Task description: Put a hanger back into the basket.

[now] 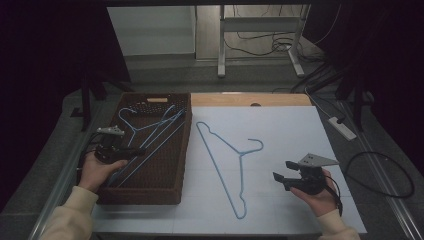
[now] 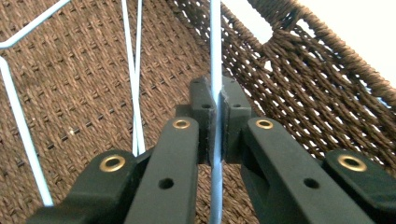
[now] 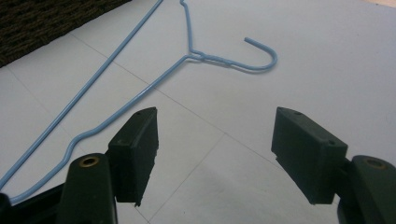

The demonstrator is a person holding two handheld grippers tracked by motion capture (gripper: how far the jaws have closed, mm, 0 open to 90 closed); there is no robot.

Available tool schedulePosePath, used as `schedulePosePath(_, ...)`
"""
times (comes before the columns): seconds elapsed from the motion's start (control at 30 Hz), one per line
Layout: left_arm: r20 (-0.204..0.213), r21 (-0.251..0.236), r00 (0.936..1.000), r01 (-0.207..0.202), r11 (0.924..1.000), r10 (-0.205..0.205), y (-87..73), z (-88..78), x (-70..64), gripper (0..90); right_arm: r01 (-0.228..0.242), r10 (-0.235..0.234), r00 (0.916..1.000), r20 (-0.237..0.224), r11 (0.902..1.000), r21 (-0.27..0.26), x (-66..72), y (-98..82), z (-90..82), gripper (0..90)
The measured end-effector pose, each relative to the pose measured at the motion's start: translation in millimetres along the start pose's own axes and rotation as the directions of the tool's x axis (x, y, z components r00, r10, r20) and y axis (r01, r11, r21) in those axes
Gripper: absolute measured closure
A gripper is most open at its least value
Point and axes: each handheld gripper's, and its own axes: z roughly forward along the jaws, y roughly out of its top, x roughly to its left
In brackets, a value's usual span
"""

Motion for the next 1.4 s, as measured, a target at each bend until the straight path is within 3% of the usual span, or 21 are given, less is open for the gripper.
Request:
schedulePosePath(0.27,-0.058,0.031,0.9929,0.106,0.9939,-0.104,-4.4,0.8,12.1,84.7,0.003,-0.003,1.0,0.001,1.0,0.002,0.3,0.0,0.5,32.4)
schedulePosePath(0.37,-0.096,0.055,0.983,0.162,0.9852,-0.157,-5.7,2.3,16.7,85.4,0.005,-0.005,1.0,0.002,1.0,0.005,0.5,0.0,0.8,32.5)
schedulePosePath(0.43,-0.142,0.089,0.9728,0.197,0.9765,-0.183,-6.2,5.9,19.7,86.2,0.005,-0.005,1.0,0.003,1.0,0.006,0.6,0.0,0.9,32.5)
schedulePosePath(0.53,-0.195,0.133,0.9647,0.205,0.9698,-0.177,-6.5,11.0,22.6,86.2,0.004,-0.004,1.0,0.003,1.0,0.006,0.4,0.0,1.0,32.4)
schedulePosePath(0.77,-0.239,0.146,0.9561,0.208,0.9673,-0.169,-4.7,12.2,22.4,86.2,0.006,-0.006,1.0,0.001,0.9999,0.009,0.4,-0.2,1.3,32.4)
schedulePosePath(0.8,-0.253,0.147,0.952,0.214,0.9657,-0.173,-4.7,12.6,23.3,86.2,0.007,-0.007,1.0,0.001,0.9999,0.01,0.5,-0.2,1.5,32.4)
schedulePosePath(0.9,-0.266,0.131,0.9489,0.21,0.969,-0.169,-4.3,11.8,23.3,84.6,0.007,-0.007,1.0,0.001,0.9999,0.01,0.7,-0.3,1.7,32.4)
schedulePosePath(1.0,-0.298,0.097,0.9403,0.201,0.9748,-0.164,-3.4,9.4,21.6,71.6,0.007,-0.007,1.0,0.001,0.9999,0.011,0.7,-0.2,1.8,32.2)
schedulePosePath(1.17,-0.297,-0.008,0.9452,0.14,0.9902,-0.136,-0.1,-0.6,10.7,50.1,0.006,-0.006,1.0,0.003,0.9999,0.012,0.1,-0.3,1.8,32.2)
schedulePosePath(1.27,-0.277,-0.053,0.9556,0.089,0.9947,-0.1,2.6,-7.5,-0.3,42.1,0.006,-0.006,1.0,0.004,0.9999,0.013,0.2,-0.3,1.9,32.2)
schedulePosePath(1.4,-0.241,-0.11,0.9688,0.033,0.9934,-0.058,5.4,-17.0,-15.7,37.9,0.006,-0.006,1.0,0.005,0.9999,0.014,0.3,-0.4,1.7,32.2)
